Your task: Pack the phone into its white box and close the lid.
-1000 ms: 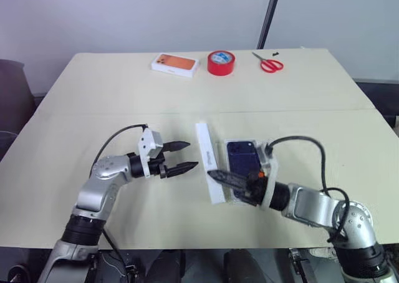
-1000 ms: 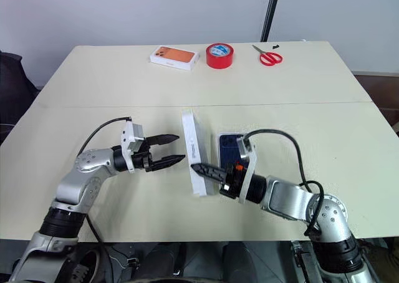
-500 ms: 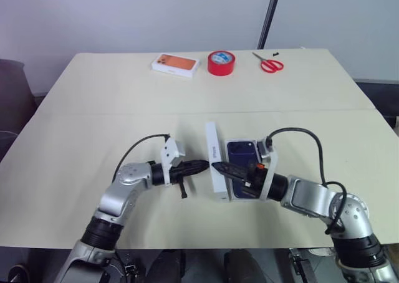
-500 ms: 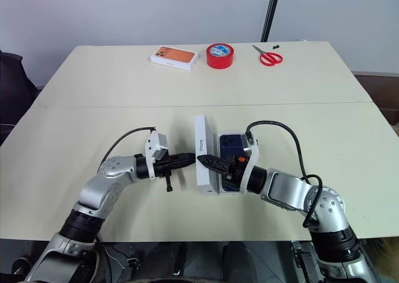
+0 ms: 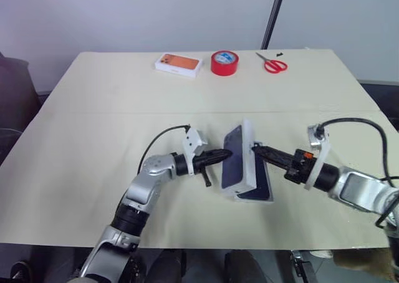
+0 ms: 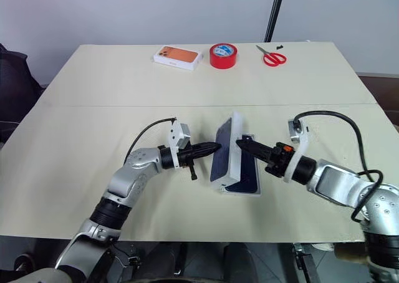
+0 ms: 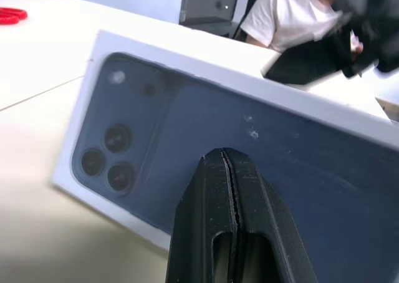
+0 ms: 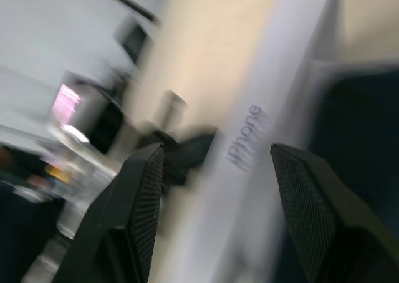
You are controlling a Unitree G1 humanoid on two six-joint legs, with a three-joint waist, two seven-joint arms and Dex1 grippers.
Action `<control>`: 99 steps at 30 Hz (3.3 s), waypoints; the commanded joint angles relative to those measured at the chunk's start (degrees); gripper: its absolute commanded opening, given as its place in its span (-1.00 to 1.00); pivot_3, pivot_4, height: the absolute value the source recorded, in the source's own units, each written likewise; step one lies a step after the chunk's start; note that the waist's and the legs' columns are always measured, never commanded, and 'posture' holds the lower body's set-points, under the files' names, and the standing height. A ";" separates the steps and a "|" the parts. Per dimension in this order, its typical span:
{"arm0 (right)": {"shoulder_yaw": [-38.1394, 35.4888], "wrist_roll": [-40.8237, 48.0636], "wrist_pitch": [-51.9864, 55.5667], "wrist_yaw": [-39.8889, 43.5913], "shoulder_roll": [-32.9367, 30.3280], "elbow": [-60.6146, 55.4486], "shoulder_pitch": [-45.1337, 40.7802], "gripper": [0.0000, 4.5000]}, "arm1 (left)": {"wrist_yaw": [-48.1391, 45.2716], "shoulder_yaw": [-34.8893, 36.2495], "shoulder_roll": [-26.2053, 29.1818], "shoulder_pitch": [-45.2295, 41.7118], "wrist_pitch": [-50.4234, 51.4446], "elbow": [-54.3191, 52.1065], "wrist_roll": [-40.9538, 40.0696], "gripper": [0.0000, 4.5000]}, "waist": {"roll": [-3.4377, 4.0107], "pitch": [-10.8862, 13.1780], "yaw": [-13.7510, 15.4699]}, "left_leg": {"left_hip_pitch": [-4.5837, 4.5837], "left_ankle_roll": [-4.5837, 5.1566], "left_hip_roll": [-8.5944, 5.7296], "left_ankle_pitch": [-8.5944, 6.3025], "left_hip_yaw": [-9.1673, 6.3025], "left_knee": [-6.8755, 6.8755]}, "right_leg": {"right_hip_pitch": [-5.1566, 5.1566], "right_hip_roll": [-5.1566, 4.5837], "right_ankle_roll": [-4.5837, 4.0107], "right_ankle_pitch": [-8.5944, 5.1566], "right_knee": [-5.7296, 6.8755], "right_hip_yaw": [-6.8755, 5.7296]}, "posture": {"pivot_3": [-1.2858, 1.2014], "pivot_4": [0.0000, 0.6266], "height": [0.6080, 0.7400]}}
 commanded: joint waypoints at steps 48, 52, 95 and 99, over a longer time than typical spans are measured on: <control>10.69 -74.41 -22.14 26.94 6.42 -8.33 6.94 -0.98 | 0.62 0.63 1.00 -3.16 19.24 0.88 -1.65 -1.00 | 0.00 0.00 0.13 | 0.00 -0.14 -0.02 0.08 -0.11 -0.01 | -0.03 -0.01 0.01 0.00 0.01 -0.01 | 0.03 -0.52 1.00; 10.47 -74.57 -21.64 27.97 6.47 -9.08 6.96 -0.98 | 2.15 0.67 -1.70 -3.92 18.89 0.75 -1.65 -1.00 | -0.01 0.00 0.21 | 0.00 -0.14 -0.02 0.08 -0.11 0.00 | -0.01 -0.02 0.01 0.00 0.00 -0.01 | 0.03 -0.52 1.00; 10.94 -82.28 -33.93 37.50 6.61 -13.60 17.15 -0.98 | -4.68 -1.82 6.34 4.69 20.98 -9.10 -3.90 -1.00 | 0.00 -0.01 0.19 | 0.17 -0.14 -0.01 0.08 -0.12 -0.04 | 0.15 -0.02 0.01 -0.01 -0.02 0.00 | 0.03 -0.52 1.00; 11.14 -82.57 -33.46 37.40 6.86 -13.45 16.67 -0.98 | -2.03 -0.67 5.22 4.12 20.65 -7.17 -3.40 -1.00 | 0.00 -0.01 0.26 | 0.19 -0.14 0.00 0.07 -0.12 -0.03 | 0.16 -0.02 0.00 -0.01 -0.02 0.00 | 0.03 -0.52 1.00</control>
